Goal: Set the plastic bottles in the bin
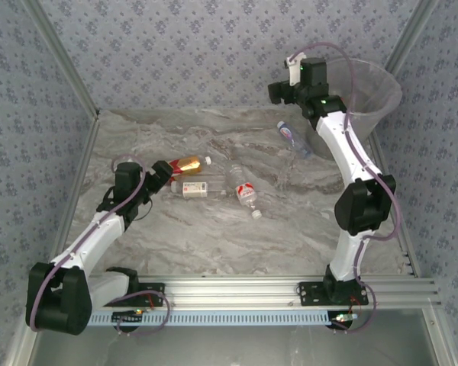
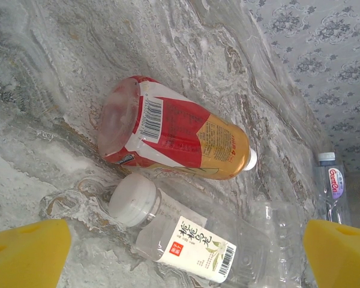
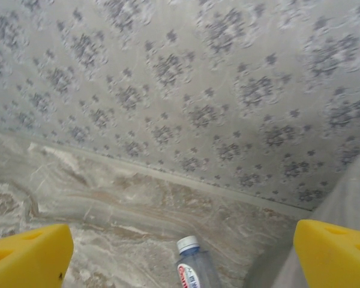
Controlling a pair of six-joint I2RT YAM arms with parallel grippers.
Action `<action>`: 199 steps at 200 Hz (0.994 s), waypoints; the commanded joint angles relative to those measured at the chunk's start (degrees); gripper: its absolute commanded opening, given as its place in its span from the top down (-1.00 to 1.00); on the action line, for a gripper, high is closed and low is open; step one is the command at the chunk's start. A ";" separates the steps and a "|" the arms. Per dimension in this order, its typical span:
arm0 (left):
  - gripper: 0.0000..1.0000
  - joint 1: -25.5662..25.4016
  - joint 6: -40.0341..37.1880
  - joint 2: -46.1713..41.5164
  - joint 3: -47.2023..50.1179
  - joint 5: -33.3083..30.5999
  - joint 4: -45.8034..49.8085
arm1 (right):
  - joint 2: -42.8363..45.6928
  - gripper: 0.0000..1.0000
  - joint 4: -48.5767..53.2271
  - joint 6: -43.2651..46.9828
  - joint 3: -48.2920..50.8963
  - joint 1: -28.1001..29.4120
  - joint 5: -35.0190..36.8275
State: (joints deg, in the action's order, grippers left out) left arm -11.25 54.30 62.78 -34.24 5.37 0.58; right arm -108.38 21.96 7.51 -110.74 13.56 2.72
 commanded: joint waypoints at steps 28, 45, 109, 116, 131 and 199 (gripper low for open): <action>-0.99 0.26 0.54 -2.38 0.54 0.01 -0.58 | -4.60 -1.00 3.79 1.21 -2.02 0.83 -1.50; -0.99 0.26 0.54 -3.03 0.84 -0.35 -0.40 | -6.29 -1.00 5.78 0.61 -2.84 0.94 -1.78; -0.99 0.27 0.36 -4.30 1.37 -1.06 0.56 | -12.82 -1.00 14.32 -4.41 -6.35 0.54 -2.47; -0.99 0.28 0.45 -4.33 1.45 -1.06 0.56 | -13.35 -1.00 14.53 -4.92 -6.26 0.50 -1.70; -0.99 0.26 0.62 -4.25 1.46 -1.01 0.49 | -14.67 -1.00 15.00 -5.70 -6.31 0.29 -0.89; -0.99 0.26 -1.73 -2.90 0.78 2.82 0.30 | -21.68 -1.00 17.00 -7.25 -8.83 -1.29 5.57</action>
State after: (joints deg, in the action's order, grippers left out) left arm -11.25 54.35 59.53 -33.21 6.07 1.41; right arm -126.93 36.05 2.26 -115.79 13.45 4.99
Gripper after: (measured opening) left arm 0.994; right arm 0.999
